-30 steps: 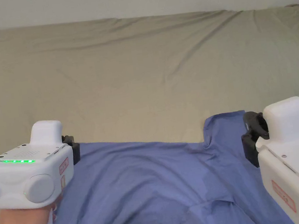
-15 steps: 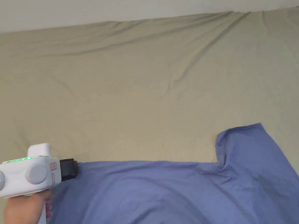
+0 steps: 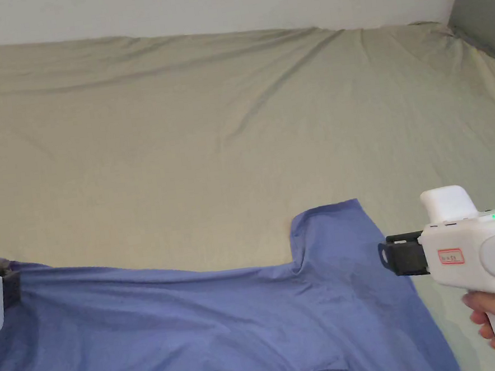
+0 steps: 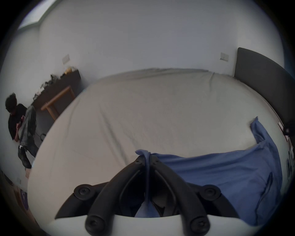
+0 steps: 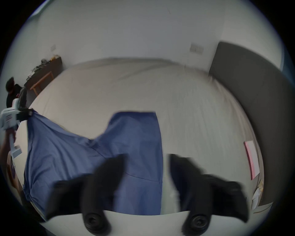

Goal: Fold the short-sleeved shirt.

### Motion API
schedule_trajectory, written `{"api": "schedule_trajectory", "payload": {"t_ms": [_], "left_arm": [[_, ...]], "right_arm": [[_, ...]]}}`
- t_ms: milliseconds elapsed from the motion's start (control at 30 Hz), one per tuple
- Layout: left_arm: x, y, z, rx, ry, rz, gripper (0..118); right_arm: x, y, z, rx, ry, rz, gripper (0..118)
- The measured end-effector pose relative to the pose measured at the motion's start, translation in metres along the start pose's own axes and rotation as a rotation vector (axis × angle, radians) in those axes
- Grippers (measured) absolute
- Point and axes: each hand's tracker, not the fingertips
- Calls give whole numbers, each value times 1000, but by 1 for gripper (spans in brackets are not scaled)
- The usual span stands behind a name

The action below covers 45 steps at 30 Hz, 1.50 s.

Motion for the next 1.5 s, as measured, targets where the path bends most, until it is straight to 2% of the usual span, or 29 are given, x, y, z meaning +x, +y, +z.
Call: {"api": "schedule_trajectory", "payload": {"t_ms": [33, 67, 133, 233, 300, 333, 400, 467, 533, 567, 600, 633, 700, 767, 800, 1000, 1167, 1500], "left_arm": [[-2, 0, 11, 16, 1, -23, 1], [0, -2, 24, 32, 5, -47, 1], [4, -7, 44, 43, 20, -79, 1], [3, -16, 58, 45, 24, -93, 1], [2, -22, 64, 41, 20, -91, 1], [1, -26, 65, 41, 22, -90, 1], [1, -31, 68, 34, 26, -89, 1], [0, -35, 68, 28, 30, -89, 1], [-1, -36, 69, 22, 32, -88, 1], [-1, -36, 70, 22, 32, -83, 1], [-1, -36, 71, 21, 34, -80, 1], [-2, -34, 73, 21, 35, -78, 1], [-3, -30, 79, 33, 38, -73, 1], [-7, -22, 92, 60, 47, -63, 1], [-8, -17, 99, 77, 52, -56, 1], [-23, 18, 167, 234, 103, -33, 1], [-40, 49, 239, 377, 170, -24, 1], [-68, 96, 379, 647, 250, 28, 1]], "right_arm": [[3, 0, -16, -33, 5, 6, 107], [5, 0, -30, -60, -13, 27, 116], [10, -4, -53, -86, -65, 24, 116], [12, -8, -78, -185, -46, -43, 116], [5, -13, -85, -203, -45, -32, 116], [-1, -16, -86, -213, -48, -11, 113], [-12, -24, -88, -202, -78, 54, 96], [-15, -25, -80, -166, 4, 9, 57], [-13, -22, -76, -158, 126, -34, 2], [-16, -22, -74, -141, 112, 10, 2], [-22, -23, -72, -149, 31, 74, 2], [-21, -22, -73, -145, 37, 112, 2], [-14, -19, -52, -70, 33, 67, 2], [-2, -12, -14, 31, 70, 16, 2], [2, -9, -1, 61, 73, 14, 2], [11, -1, 131, 299, 94, 43, 3], [-7, -9, 240, 543, 40, 119, 2], [-10, -8, 410, 896, 10, 138, 2]]}}
